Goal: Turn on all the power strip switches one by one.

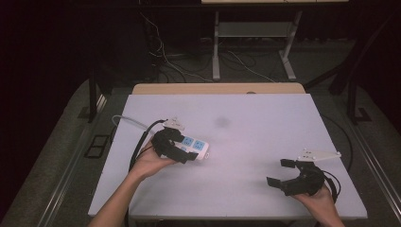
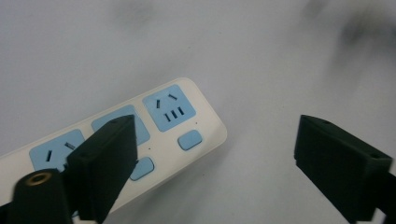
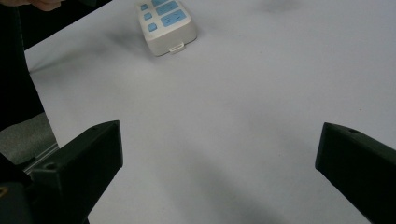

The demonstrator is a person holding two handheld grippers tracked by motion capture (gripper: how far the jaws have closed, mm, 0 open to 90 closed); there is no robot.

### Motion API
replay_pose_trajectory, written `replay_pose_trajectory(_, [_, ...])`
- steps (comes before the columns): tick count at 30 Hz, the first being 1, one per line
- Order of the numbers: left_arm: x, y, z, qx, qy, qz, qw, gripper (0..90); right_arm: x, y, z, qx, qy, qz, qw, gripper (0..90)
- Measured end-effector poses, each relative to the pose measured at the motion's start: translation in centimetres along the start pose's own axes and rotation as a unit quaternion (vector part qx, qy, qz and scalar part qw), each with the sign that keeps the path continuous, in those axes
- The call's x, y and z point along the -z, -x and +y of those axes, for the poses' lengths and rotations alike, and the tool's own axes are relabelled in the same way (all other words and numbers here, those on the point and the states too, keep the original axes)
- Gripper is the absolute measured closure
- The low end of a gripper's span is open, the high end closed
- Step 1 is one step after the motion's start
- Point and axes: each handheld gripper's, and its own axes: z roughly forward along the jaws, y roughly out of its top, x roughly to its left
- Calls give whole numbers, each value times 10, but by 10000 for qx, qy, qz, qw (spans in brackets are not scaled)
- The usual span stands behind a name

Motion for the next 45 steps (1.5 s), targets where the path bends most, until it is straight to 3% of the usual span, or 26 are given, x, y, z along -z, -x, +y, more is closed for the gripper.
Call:
replay_pose_trajectory(14, [-10, -9, 7, -107, -149, -10, 9998, 364, 0, 1, 0, 3, 14, -15, 10000, 6])
replay_pose_trajectory(20, [-16, -12, 7, -103, -219, -115, 9996, 481, 0, 1, 0, 3, 10, -17, 10000, 6])
replay_pose_trajectory(29, [-21, -16, 6, -140, -314, -261, 9991, 688, 0, 1, -1, 2, 5, -19, 10000, 6])
replay_pose_trajectory(34, [-23, -19, 5, -114, -320, -306, 9990, 879, 0, 2, -1, 9, 7, -19, 10000, 6])
replay_pose_trajectory(45, [-30, -23, 3, -93, -417, -295, 9987, 893, 0, 2, -1, 23, 18, -18, 10000, 6])
